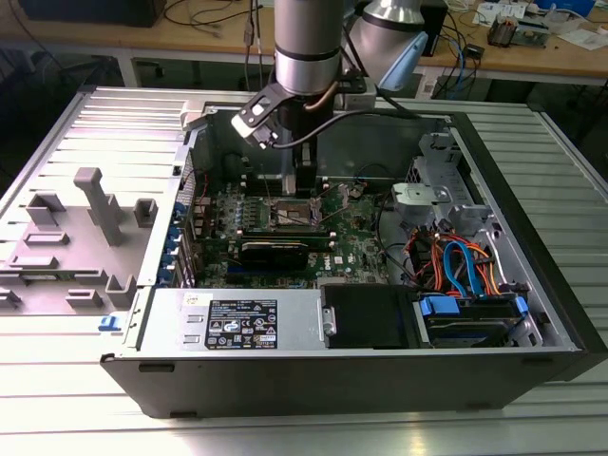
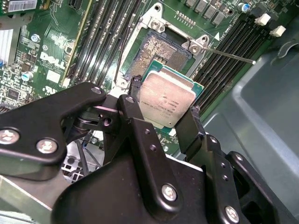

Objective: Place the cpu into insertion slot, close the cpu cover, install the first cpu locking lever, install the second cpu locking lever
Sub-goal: 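Place the cpu into insertion slot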

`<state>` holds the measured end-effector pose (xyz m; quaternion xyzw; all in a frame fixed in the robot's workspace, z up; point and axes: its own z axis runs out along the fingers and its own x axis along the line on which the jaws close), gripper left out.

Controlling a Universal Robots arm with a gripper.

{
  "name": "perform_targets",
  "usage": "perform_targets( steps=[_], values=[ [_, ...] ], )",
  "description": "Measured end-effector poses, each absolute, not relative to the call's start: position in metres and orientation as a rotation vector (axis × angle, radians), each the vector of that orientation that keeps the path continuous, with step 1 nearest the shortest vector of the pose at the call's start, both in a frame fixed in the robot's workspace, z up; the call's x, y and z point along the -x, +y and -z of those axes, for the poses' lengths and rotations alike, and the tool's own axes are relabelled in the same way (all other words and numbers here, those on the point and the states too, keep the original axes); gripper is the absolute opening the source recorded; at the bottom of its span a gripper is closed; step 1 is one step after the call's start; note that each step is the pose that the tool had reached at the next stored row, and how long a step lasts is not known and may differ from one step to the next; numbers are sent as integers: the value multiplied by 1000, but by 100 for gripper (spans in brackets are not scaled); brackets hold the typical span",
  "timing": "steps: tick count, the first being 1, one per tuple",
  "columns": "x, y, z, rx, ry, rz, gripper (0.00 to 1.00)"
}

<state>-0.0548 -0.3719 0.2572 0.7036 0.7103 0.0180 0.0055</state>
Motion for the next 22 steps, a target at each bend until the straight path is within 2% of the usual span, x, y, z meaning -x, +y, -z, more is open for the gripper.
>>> perform_targets(
  steps=[22],
  values=[
    [58, -372, -250, -2203, 2224, -56, 54]
  ],
)
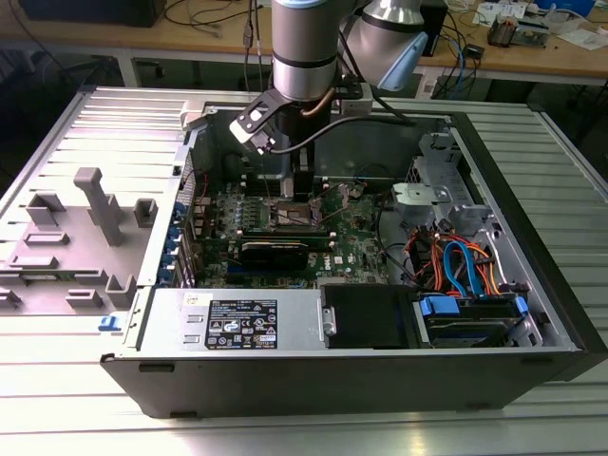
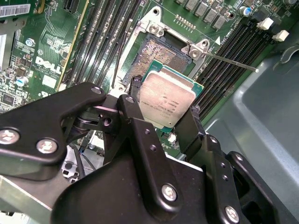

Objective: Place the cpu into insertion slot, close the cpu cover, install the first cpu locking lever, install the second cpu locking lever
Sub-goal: 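Place the cpu into insertion slot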

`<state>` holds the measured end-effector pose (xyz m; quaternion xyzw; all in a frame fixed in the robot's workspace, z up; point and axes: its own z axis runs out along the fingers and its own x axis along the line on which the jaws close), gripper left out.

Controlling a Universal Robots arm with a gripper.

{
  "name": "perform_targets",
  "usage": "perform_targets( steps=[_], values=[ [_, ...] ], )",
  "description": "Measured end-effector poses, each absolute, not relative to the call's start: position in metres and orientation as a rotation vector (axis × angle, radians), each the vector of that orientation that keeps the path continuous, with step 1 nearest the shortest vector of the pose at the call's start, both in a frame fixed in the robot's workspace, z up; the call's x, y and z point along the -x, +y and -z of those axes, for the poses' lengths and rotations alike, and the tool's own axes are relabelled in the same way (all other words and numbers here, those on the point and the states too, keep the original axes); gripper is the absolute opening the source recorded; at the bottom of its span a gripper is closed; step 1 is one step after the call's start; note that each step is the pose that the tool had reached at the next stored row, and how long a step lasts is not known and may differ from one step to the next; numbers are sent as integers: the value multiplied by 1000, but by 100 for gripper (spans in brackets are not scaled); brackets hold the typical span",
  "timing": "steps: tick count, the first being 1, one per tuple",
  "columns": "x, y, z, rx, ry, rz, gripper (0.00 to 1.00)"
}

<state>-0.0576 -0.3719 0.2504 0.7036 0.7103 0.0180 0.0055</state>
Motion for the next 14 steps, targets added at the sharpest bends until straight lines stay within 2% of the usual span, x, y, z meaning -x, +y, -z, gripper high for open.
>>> perform_targets(
  steps=[14],
  values=[
    [59, -373, -218, -2203, 2223, -57, 54]
  ],
)
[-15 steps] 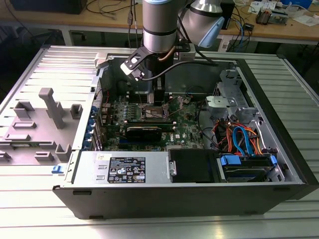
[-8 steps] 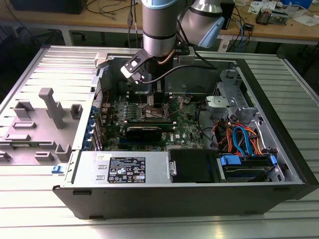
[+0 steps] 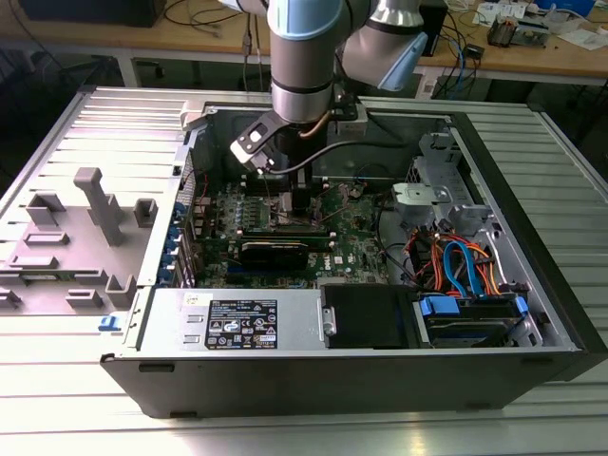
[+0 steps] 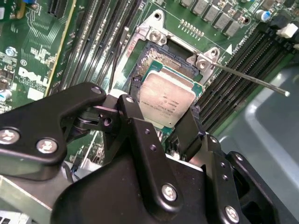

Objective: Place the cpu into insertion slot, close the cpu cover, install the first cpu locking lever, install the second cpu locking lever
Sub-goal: 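Place the cpu into insertion slot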

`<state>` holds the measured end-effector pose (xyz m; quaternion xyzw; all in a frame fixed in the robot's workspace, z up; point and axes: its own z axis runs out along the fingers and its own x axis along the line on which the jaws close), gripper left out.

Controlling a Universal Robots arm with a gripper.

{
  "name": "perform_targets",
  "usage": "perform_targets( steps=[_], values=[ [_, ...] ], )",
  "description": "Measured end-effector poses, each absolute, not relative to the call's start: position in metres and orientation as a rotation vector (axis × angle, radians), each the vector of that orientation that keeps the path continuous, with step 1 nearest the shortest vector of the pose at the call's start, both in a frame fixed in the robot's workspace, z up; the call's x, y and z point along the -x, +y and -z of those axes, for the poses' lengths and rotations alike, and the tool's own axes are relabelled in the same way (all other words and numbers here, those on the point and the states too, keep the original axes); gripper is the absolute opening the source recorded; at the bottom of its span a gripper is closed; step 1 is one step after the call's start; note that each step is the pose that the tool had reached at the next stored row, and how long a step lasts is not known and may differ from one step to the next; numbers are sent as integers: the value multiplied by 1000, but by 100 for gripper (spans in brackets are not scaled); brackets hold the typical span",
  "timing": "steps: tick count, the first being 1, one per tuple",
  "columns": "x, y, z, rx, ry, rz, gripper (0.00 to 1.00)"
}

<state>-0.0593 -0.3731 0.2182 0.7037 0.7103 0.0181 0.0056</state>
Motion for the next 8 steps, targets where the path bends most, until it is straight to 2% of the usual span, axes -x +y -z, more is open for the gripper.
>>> perform_targets(
  steps=[8],
  values=[
    [60, -376, -211, -2202, 2223, -55, 54]
  ],
)
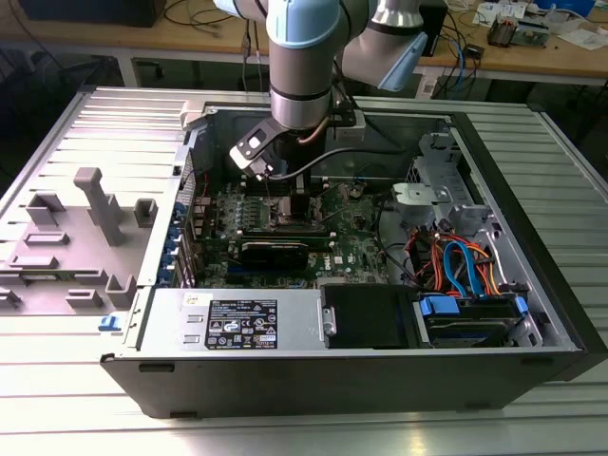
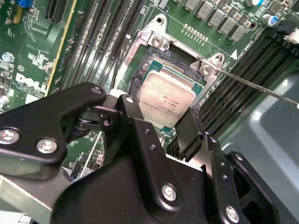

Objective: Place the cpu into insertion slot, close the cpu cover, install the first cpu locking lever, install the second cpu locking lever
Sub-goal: 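Place the cpu into insertion slot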

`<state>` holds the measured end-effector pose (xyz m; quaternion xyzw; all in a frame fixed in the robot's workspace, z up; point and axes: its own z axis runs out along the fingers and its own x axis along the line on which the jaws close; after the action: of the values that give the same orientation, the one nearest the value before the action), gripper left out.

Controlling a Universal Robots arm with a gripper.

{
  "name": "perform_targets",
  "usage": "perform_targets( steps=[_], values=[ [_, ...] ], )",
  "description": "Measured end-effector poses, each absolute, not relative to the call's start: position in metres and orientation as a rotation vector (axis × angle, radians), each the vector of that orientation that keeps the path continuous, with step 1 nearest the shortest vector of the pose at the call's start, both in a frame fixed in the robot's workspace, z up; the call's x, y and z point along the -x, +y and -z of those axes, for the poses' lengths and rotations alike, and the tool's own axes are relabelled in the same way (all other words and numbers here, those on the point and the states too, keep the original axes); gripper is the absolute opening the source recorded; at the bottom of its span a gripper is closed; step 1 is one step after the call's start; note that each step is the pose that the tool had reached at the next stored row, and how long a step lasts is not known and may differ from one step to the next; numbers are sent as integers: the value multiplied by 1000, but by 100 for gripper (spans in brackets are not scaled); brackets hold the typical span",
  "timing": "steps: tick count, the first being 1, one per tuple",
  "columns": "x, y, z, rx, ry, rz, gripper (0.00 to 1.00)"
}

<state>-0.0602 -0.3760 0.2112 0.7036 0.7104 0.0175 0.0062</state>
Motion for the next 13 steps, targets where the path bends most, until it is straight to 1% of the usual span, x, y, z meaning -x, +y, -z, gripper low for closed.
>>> perform_targets(
  steps=[13],
  values=[
    [60, -376, -208, -2202, 2223, -54, 54]
  ],
)
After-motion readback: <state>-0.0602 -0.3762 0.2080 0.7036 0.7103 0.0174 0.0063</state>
